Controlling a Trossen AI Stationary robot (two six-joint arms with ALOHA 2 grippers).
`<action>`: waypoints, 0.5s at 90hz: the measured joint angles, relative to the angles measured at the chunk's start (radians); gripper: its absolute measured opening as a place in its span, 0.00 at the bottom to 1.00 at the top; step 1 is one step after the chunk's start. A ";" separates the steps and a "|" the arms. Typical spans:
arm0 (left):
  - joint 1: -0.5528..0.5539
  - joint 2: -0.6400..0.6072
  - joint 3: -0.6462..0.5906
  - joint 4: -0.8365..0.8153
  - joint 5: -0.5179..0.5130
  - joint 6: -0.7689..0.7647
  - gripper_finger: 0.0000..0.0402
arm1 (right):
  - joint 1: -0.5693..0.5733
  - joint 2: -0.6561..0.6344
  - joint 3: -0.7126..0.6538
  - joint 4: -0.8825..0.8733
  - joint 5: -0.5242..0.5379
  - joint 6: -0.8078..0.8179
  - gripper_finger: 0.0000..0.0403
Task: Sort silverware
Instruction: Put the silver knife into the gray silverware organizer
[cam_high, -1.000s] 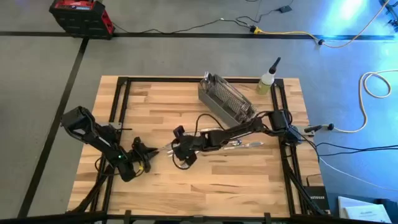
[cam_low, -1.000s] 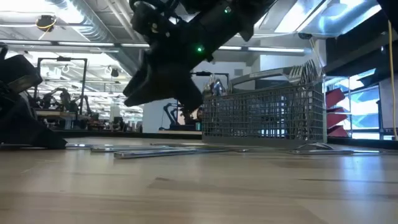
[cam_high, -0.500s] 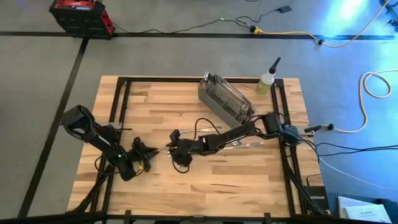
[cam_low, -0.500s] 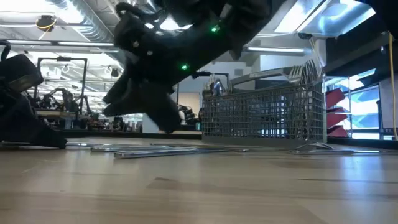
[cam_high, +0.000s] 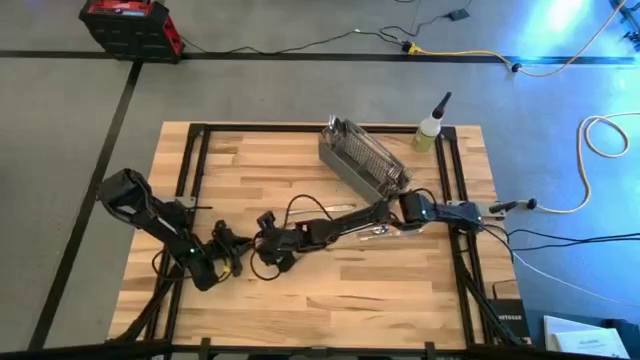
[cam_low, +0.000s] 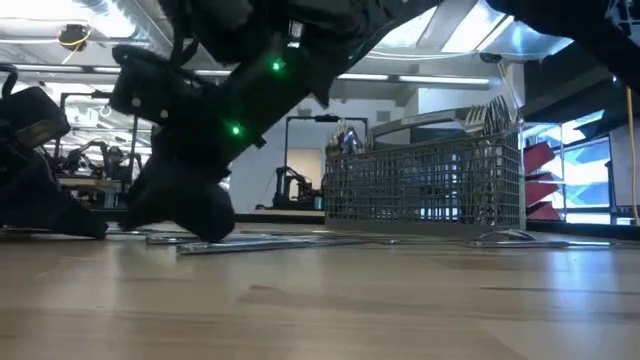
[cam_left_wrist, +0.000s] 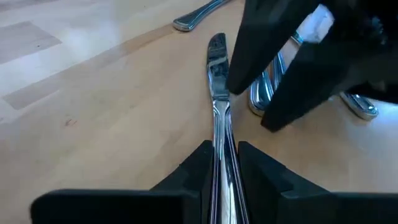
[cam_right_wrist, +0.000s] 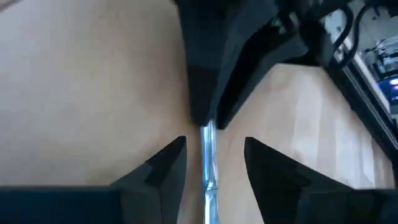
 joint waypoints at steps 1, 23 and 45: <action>0.000 0.000 0.000 0.000 0.000 0.000 0.13 | 0.000 0.000 0.000 0.003 -0.001 0.002 0.39; 0.000 0.000 0.000 0.003 0.000 0.000 0.12 | -0.006 0.000 0.000 -0.013 -0.001 0.052 0.42; -0.001 0.000 0.001 0.012 0.000 0.011 0.11 | 0.008 -0.015 0.038 -0.206 0.012 0.114 0.36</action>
